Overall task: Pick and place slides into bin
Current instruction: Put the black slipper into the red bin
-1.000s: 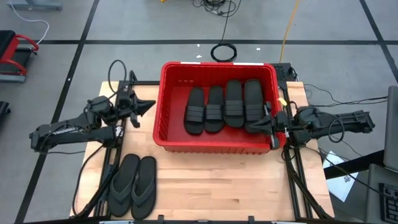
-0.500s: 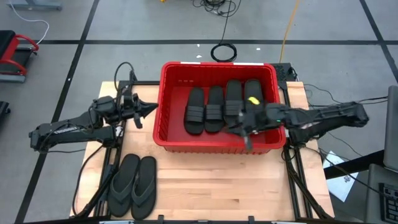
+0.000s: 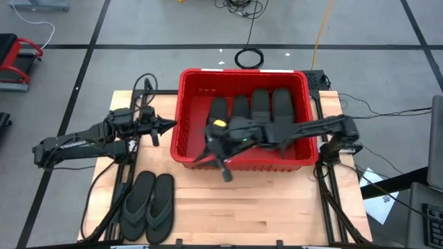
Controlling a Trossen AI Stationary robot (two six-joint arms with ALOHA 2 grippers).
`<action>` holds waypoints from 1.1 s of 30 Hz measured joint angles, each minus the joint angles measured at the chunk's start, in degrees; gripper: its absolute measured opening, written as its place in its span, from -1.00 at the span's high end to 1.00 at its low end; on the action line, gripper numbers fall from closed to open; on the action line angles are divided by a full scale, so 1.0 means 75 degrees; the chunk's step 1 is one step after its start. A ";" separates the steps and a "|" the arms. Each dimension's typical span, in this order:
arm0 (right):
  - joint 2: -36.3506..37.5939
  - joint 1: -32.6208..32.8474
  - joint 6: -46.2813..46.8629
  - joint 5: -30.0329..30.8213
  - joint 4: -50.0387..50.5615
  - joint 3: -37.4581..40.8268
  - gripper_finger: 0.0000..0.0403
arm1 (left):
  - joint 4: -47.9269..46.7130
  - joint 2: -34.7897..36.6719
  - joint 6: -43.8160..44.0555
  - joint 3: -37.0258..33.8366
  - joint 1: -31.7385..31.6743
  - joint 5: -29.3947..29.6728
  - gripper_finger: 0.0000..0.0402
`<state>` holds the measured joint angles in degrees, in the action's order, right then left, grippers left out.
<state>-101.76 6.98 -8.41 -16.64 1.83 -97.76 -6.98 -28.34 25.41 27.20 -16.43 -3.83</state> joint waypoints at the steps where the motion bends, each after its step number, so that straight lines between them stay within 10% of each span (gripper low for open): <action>1: -0.0257 0.0036 -0.0033 0.0004 -0.0015 -0.0253 0.69 | -0.0006 0.0001 -0.0004 0.0000 0.0000 -0.0073 1.00; 24: -0.2046 0.0449 -0.0524 0.1200 -0.0194 -0.1419 -0.11 | -0.0474 0.0005 0.0272 0.0000 -0.0309 -0.0939 0.96; 33: -0.0751 0.0414 0.0754 0.1826 0.0534 -0.1249 0.51 | -0.0753 0.0582 -0.0295 0.0062 0.0267 -0.4492 1.00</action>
<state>-107.39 10.09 -2.75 -2.95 5.83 -107.12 -12.63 -23.97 23.20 27.67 -14.42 -37.52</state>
